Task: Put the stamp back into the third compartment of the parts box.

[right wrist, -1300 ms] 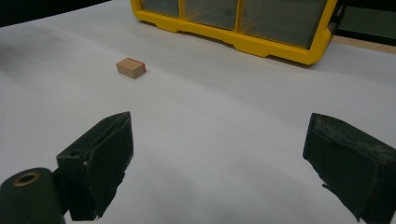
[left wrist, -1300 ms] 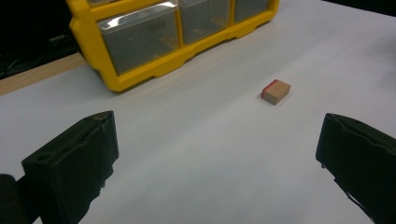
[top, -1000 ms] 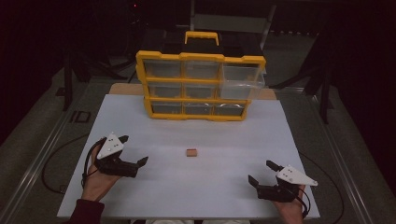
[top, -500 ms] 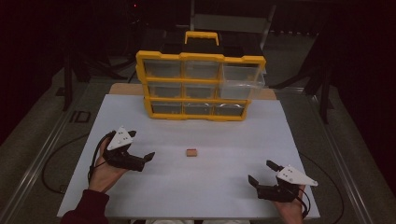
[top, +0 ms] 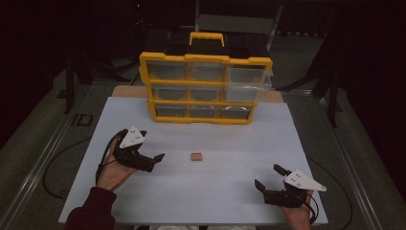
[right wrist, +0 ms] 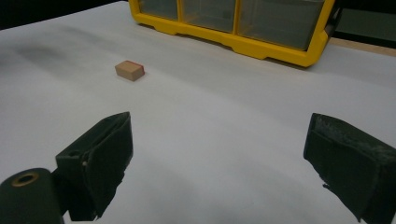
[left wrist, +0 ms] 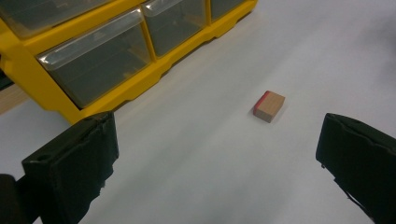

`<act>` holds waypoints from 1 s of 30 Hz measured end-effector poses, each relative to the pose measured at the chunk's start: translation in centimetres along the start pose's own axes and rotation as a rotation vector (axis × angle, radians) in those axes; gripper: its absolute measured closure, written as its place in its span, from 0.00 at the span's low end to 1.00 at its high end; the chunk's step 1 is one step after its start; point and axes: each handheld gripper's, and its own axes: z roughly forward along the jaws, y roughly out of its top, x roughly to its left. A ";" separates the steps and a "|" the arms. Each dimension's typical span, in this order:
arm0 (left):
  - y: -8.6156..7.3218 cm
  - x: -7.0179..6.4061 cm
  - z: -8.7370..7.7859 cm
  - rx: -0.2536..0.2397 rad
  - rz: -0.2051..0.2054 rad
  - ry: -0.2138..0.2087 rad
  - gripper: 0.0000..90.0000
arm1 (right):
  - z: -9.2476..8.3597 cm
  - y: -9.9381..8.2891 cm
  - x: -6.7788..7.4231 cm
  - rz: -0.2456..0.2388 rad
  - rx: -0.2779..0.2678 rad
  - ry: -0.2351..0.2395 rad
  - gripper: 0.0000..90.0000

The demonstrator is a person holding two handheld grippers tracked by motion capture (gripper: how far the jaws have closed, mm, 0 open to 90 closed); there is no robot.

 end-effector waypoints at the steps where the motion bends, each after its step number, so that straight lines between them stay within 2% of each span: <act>1: 0.1 0.0 0.1 -0.002 -0.003 -0.002 0.00 | 0.0 0.0 0.0 0.000 0.000 0.001 0.09; 14: 1.0 0.1 1.1 0.003 0.017 -0.017 0.00 | 0.1 0.0 -0.2 0.000 0.000 0.002 0.09; 20: 1.5 0.2 1.5 0.013 0.038 -0.024 0.00 | 0.0 0.0 -0.4 0.000 -0.003 -0.001 0.09; 30: 2.1 0.0 2.3 0.011 0.043 -0.034 0.00 | 0.0 0.1 -0.6 -0.004 -0.015 -0.013 0.08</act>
